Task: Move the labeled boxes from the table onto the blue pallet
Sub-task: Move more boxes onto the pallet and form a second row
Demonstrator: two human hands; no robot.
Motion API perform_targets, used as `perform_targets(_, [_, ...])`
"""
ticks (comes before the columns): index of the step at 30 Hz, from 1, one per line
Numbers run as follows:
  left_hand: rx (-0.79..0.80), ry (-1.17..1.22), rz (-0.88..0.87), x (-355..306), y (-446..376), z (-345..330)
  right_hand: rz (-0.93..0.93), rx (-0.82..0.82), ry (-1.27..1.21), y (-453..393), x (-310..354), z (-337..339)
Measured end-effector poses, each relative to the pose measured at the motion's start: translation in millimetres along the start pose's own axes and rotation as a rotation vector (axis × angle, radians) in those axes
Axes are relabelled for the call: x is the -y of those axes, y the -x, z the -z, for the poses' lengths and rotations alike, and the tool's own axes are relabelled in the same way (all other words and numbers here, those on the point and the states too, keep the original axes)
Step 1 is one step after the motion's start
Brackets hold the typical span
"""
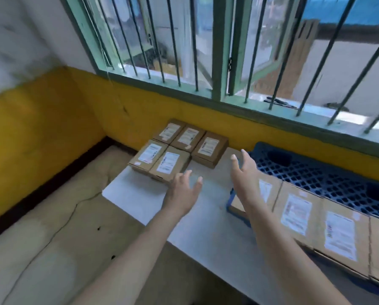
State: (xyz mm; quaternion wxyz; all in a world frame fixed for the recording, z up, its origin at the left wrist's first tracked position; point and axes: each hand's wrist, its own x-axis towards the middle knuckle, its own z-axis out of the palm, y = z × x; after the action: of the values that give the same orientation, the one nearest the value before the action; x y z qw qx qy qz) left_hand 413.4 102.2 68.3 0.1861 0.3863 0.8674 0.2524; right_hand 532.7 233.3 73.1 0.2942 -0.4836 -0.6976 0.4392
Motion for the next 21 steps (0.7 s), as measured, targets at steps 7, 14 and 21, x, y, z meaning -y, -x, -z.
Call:
perform_targets(7, [0.007,0.049,0.106,93.9,-45.7,38.2,-0.002,0.100,0.029,-22.0,38.7,-113.8])
perform_targets(14, [0.103,0.093,0.278,158.0,-133.8,29.8,-0.243,0.202,-0.092,-91.3,-6.5,-215.8])
perform_targets(21, [0.175,0.106,0.448,216.0,-229.9,11.5,-0.588,0.286,-0.218,-147.4,-50.0,-289.7])
